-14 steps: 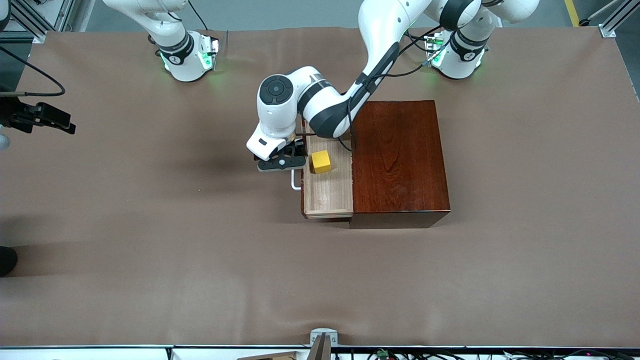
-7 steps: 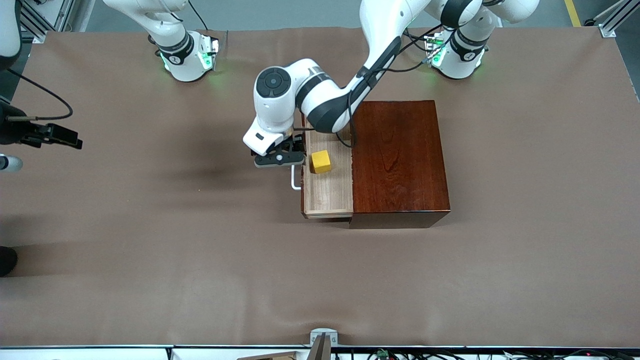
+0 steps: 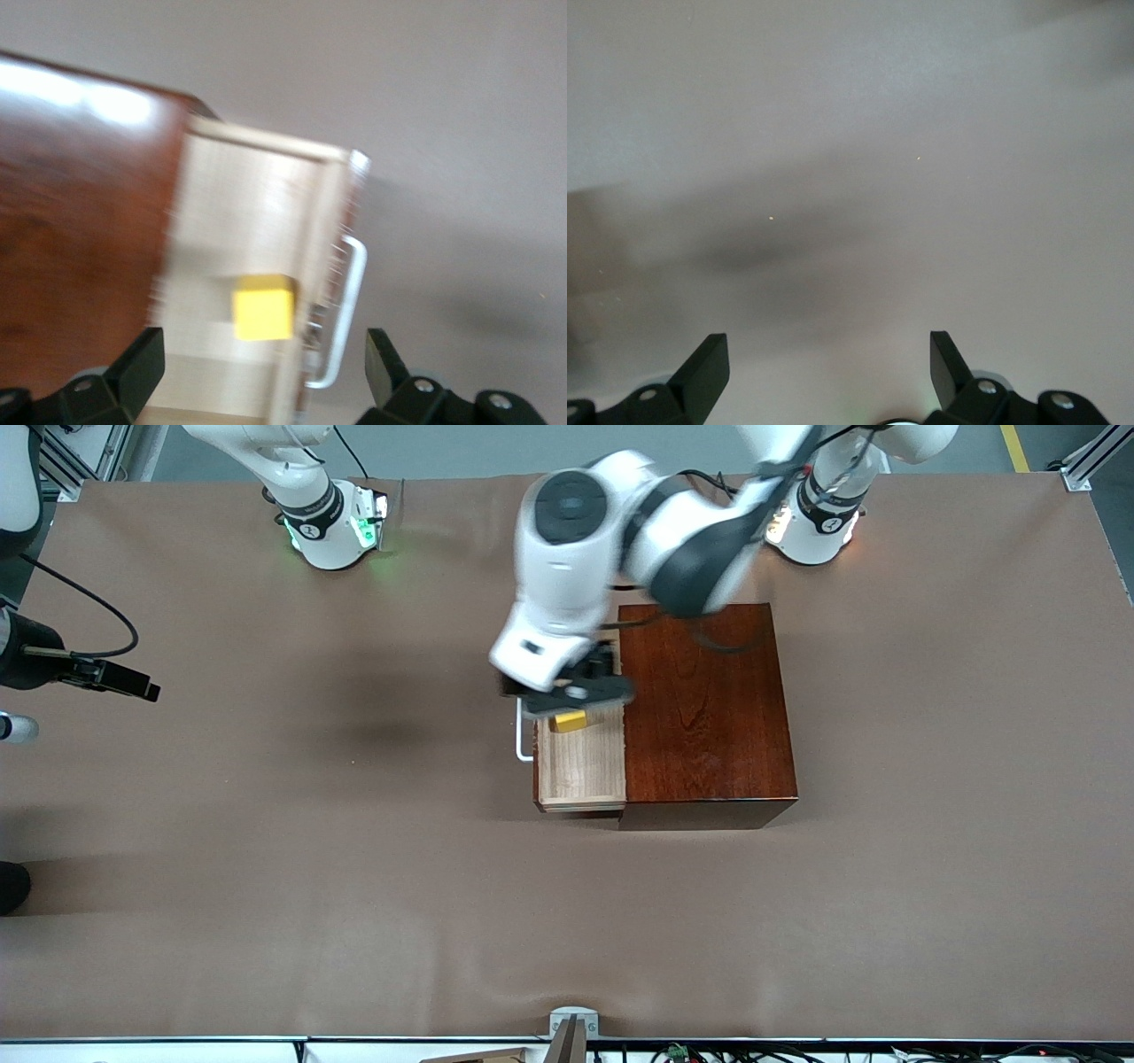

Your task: Open drawer, take yellow block, close drawer

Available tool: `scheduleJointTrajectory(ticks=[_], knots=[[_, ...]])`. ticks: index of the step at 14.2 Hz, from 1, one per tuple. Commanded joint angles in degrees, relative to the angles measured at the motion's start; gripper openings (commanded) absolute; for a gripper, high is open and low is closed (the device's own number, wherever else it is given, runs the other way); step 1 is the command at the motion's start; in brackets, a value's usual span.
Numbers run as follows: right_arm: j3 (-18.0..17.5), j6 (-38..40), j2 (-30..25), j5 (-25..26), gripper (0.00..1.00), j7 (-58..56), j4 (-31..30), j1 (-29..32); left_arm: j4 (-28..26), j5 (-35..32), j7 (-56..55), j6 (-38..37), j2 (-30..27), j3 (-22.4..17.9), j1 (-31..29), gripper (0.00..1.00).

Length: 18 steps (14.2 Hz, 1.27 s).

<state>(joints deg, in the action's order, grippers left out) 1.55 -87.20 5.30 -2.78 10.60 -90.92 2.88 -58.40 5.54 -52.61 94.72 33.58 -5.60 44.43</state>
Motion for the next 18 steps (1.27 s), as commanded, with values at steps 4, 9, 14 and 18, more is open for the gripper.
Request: scheduleJointTrajectory(ticks=[4,9,14,18], knots=[[-0.59,3.43,0.06,-1.44,1.0,18.37,0.48,-5.6,-2.42,-1.49,17.78,-11.81,-9.13,0.67,-14.43,1.0],[-0.5,3.97,-0.2,-6.89,1.0,36.39,-0.57,-9.9,-5.48,-5.01,35.44,-19.48,-16.07,0.94,-25.24,1.0],[-0.5,-0.94,0.93,-6.98,1.0,54.22,-2.5,-17.19,-6.81,-4.49,45.3,-19.22,-16.27,1.2,-32.28,1.0],[-0.5,-6.82,5.15,-7.24,1.0,71.28,-2.42,-25.62,-15.83,-4.49,50.32,-19.04,-22.66,1.2,-35.36,1.0]])
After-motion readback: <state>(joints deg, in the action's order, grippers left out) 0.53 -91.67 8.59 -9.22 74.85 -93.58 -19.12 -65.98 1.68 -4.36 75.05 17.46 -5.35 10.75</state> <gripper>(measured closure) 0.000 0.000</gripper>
